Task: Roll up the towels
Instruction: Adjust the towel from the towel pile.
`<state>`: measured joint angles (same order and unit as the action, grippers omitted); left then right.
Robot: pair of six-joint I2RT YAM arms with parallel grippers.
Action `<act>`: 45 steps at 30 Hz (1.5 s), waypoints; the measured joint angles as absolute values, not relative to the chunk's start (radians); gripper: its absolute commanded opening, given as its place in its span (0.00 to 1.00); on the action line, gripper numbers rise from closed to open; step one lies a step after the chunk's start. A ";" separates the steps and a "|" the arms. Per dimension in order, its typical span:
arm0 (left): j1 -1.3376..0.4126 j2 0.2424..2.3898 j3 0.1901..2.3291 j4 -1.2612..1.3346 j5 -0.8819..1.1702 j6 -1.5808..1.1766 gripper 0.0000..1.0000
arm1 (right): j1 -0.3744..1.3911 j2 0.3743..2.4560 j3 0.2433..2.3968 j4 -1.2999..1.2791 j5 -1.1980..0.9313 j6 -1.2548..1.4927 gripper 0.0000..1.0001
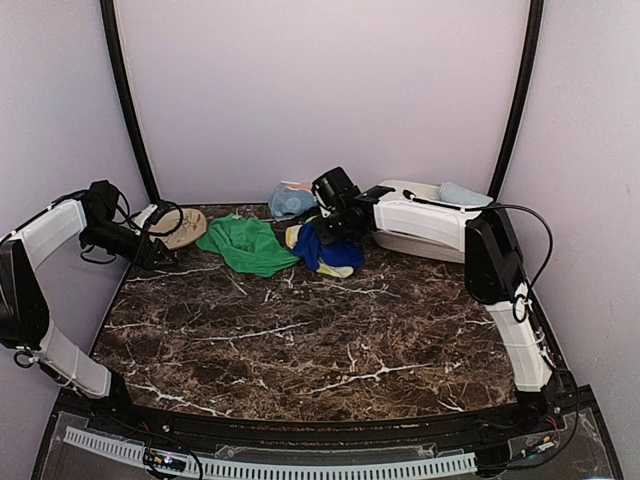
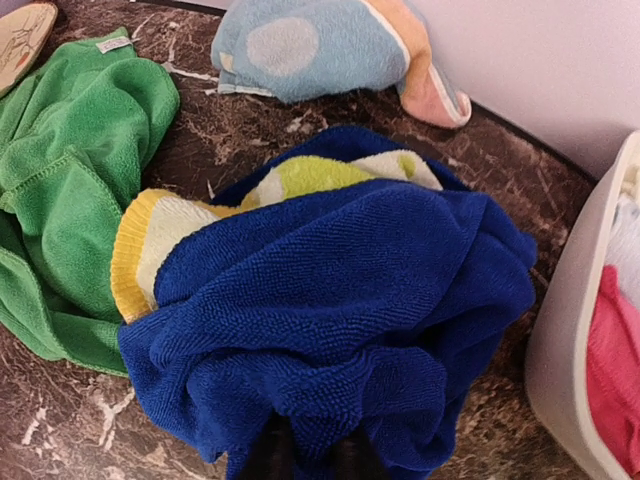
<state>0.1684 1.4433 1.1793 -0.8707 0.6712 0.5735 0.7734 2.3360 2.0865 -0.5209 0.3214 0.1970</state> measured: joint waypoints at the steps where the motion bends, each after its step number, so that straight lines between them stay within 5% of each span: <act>1: 0.168 1.443 1.179 -0.871 0.671 0.574 0.78 | 0.769 2.336 2.074 -0.519 0.299 0.208 0.00; 18: 0.168 1.443 1.179 -0.871 0.677 0.574 0.75 | 0.678 2.175 2.266 -0.405 0.016 0.319 0.00; 31: 0.168 1.443 1.176 -0.870 0.678 0.575 0.75 | 0.657 2.214 2.204 -0.365 -0.146 0.380 0.18; 38: 0.168 1.443 1.176 -0.870 0.687 0.575 0.75 | 0.658 2.217 2.027 -0.422 -0.131 0.381 0.64; 45: 0.168 1.443 1.176 -0.870 0.693 0.577 0.75 | 0.711 2.214 2.053 -0.462 0.123 0.269 0.66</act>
<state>0.1684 1.4433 1.1759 -0.8703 0.6933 0.5770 0.7109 2.2143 2.0533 -0.4618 0.1230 0.2687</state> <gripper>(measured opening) 0.748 0.657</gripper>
